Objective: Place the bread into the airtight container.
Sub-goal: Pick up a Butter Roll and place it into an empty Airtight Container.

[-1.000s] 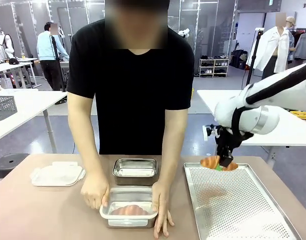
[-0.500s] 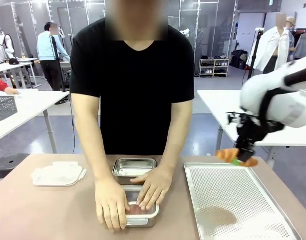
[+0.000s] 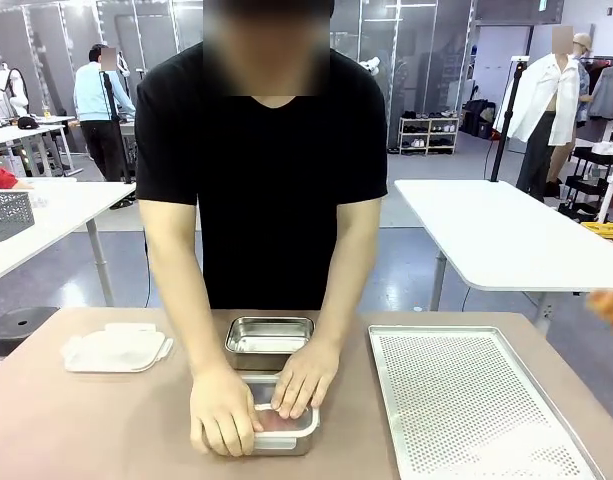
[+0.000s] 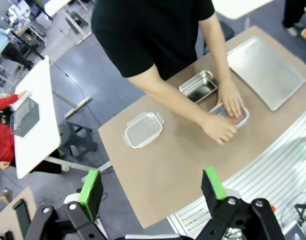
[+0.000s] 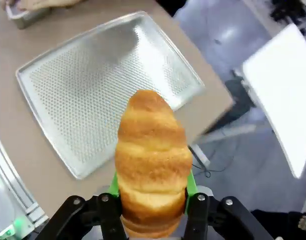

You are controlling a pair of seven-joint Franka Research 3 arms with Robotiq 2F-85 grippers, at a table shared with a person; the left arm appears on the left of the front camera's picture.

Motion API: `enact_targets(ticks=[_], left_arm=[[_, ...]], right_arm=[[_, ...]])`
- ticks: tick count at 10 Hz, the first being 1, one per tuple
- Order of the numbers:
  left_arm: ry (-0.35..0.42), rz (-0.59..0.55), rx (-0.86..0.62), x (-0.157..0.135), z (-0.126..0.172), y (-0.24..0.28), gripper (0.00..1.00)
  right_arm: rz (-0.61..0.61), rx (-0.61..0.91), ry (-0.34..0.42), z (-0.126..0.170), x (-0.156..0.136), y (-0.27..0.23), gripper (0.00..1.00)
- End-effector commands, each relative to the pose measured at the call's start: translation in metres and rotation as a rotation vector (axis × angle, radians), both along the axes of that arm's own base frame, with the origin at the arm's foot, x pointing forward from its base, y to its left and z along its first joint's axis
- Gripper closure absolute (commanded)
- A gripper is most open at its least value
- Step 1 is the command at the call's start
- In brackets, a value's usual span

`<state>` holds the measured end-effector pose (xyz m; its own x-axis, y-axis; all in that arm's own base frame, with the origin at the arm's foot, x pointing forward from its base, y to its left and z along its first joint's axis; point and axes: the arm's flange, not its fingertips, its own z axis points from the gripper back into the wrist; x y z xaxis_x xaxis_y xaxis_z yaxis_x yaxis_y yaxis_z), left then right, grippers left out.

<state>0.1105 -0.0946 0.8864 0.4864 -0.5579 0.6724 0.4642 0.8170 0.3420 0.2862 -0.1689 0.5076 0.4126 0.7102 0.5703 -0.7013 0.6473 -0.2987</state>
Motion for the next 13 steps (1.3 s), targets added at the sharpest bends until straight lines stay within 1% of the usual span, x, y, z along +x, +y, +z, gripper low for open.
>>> enact_targets(ticks=[1,2,3,4,5,13], left_arm=[[-0.017,-0.01,-0.009,-0.01,0.002,-0.002,0.0],[-0.017,-0.01,-0.009,-0.01,0.002,-0.002,0.0],[-0.017,-0.01,-0.009,-0.01,0.002,-0.002,0.0],[-0.017,-0.01,-0.009,-0.01,0.002,-0.002,0.0],[-0.017,-0.01,-0.009,-0.01,0.002,-0.002,0.0],[-0.017,-0.01,-0.009,-0.01,0.002,-0.002,0.0]], right_arm=[[-0.046,0.014,-0.036,-0.027,-0.055,0.019,0.48],[-0.052,0.031,-0.044,-0.03,-0.063,0.016,0.48],[-0.055,0.032,-0.037,-0.034,-0.064,0.017,0.48],[-0.022,0.034,-0.035,-0.038,-0.063,0.018,0.48],[-0.047,0.014,-0.061,0.02,-0.042,-0.026,0.48],[-0.047,0.014,-0.061,0.02,-0.042,-0.026,0.48]])
